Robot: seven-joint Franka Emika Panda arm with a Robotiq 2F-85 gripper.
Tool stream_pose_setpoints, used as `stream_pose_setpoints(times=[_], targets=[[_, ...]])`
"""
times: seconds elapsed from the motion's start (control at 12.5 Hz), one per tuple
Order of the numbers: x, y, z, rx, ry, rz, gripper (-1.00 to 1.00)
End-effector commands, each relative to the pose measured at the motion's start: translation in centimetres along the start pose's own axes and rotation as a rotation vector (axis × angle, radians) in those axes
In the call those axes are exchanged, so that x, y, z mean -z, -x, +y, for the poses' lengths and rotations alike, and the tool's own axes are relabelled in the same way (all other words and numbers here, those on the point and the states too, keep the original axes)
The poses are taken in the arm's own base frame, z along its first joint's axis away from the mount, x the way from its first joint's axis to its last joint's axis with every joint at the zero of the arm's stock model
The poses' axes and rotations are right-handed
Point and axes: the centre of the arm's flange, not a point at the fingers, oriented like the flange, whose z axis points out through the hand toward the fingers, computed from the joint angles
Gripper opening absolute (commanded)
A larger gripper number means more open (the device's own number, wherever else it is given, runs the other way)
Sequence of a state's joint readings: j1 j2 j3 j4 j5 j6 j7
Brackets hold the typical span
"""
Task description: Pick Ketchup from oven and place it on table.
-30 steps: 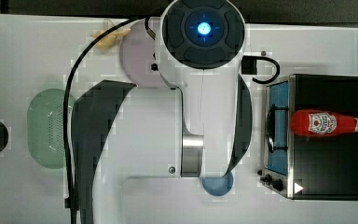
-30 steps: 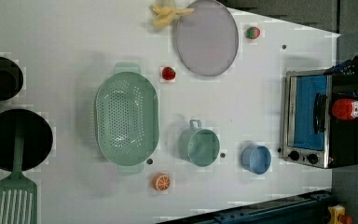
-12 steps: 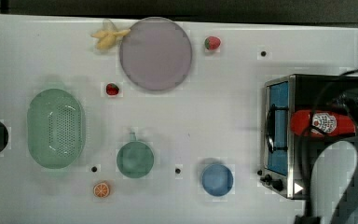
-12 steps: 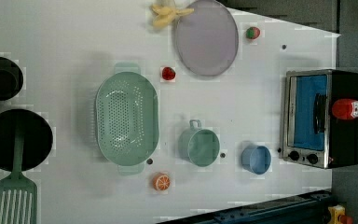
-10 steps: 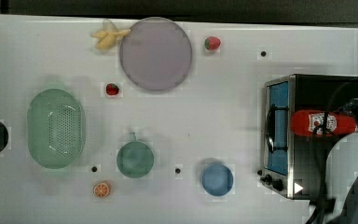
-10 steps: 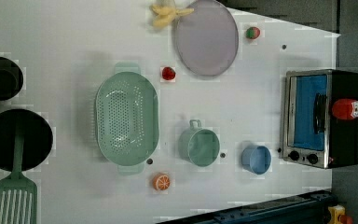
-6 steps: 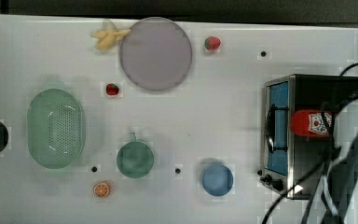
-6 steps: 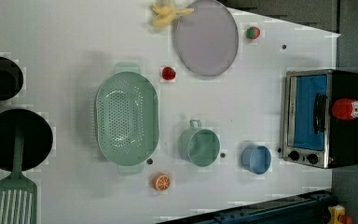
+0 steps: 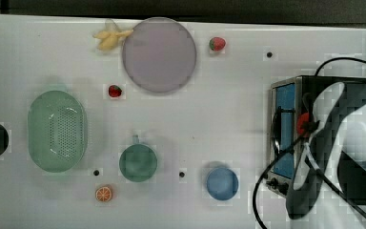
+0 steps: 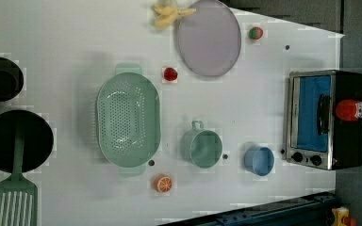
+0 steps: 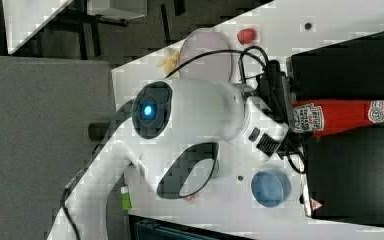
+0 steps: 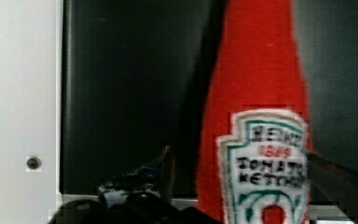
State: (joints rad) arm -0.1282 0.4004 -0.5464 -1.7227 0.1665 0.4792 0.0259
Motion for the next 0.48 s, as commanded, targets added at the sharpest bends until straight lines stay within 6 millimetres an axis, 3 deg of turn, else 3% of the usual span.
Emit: stream_pose_setpoints(times=[0.08,0.48], targets=[[0.8,-1.9,1.3,-0.072,-0.042,-0.023,1.0],[-1.3,-1.8,1.8,-0.087,-0.031,-0.038,1.0]])
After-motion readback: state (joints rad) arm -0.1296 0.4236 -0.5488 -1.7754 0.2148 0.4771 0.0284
